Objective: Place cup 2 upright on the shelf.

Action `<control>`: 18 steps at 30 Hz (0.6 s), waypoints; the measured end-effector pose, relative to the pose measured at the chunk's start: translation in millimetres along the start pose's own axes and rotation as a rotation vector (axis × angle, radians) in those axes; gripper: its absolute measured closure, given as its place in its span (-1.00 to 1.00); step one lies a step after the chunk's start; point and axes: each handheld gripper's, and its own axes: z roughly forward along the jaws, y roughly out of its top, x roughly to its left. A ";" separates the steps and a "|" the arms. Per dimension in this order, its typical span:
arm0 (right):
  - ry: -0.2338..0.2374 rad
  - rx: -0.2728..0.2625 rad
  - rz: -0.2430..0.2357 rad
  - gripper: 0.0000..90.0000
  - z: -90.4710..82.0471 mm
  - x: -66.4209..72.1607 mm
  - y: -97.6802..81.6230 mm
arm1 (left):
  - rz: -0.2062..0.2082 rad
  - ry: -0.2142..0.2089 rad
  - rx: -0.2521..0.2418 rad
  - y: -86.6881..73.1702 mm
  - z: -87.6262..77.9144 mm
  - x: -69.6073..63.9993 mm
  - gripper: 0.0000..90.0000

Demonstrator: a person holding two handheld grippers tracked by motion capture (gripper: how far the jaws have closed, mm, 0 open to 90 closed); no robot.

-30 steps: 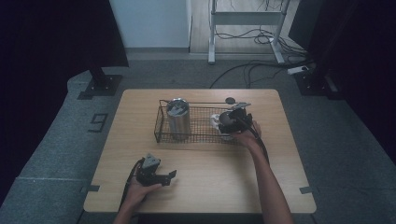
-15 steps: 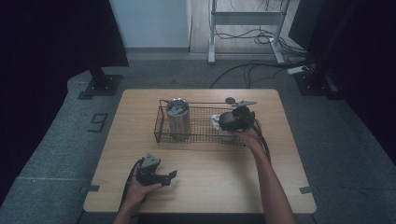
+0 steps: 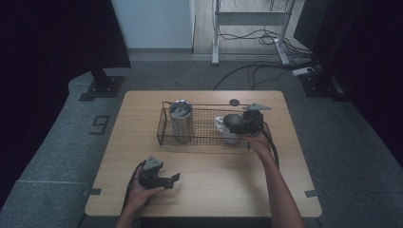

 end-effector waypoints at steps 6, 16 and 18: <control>0.006 -0.049 -0.004 -0.86 -14.3 2.1 -6.7 | -0.003 0.003 0.001 -0.4 0.0 0.8 -0.79; 0.011 -0.095 -0.014 -0.77 -44.4 4.9 -27.9 | -0.018 0.009 -0.007 0.0 -0.9 2.3 -0.78; 0.009 -0.099 -0.019 -0.75 -50.3 4.5 -35.3 | -0.017 0.010 -0.009 0.1 -1.2 2.2 -0.78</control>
